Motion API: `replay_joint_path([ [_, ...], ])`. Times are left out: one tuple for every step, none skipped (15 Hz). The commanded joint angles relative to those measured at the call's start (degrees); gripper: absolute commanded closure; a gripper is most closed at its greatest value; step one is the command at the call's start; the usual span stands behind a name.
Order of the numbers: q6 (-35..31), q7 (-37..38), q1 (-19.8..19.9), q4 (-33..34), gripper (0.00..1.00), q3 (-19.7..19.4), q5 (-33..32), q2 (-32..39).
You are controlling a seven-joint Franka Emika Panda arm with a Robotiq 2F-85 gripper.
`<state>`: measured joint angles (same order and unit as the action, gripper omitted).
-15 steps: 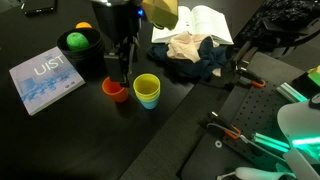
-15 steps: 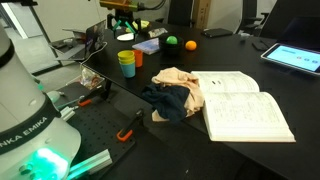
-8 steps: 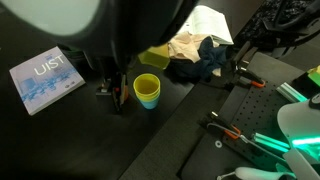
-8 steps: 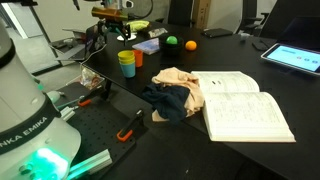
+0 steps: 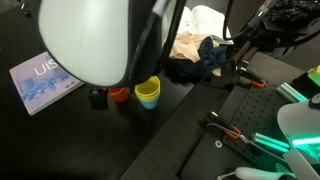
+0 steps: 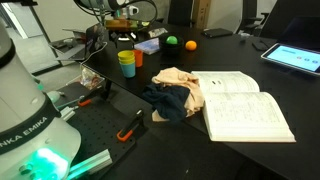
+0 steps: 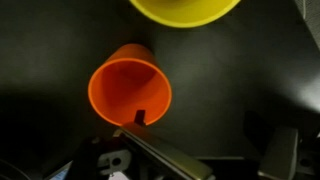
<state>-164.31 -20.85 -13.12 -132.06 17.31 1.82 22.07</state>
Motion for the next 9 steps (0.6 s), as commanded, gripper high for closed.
replay_joint_path([
  [-2.78,1.50,0.29,5.57,0.00,-2.40,-5.87,4.60],
  [-2.81,1.64,0.68,6.98,0.00,-2.72,-6.56,5.37],
  [-2.20,1.65,1.12,7.82,0.00,-2.85,-7.01,5.91],
  [-2.47,1.44,1.39,8.24,0.00,-3.02,-7.64,6.49],
  [-2.42,1.35,1.90,8.06,0.00,-2.85,-7.80,6.68],
  [-3.13,1.37,1.87,8.00,0.00,-3.17,-8.49,7.00],
  [-3.07,1.30,2.03,8.13,0.00,-3.31,-9.02,7.14],
  [-3.08,1.39,1.95,8.49,0.00,-3.75,-9.81,7.39],
  [-3.19,1.41,1.98,8.51,0.00,-4.08,-10.40,7.54],
])
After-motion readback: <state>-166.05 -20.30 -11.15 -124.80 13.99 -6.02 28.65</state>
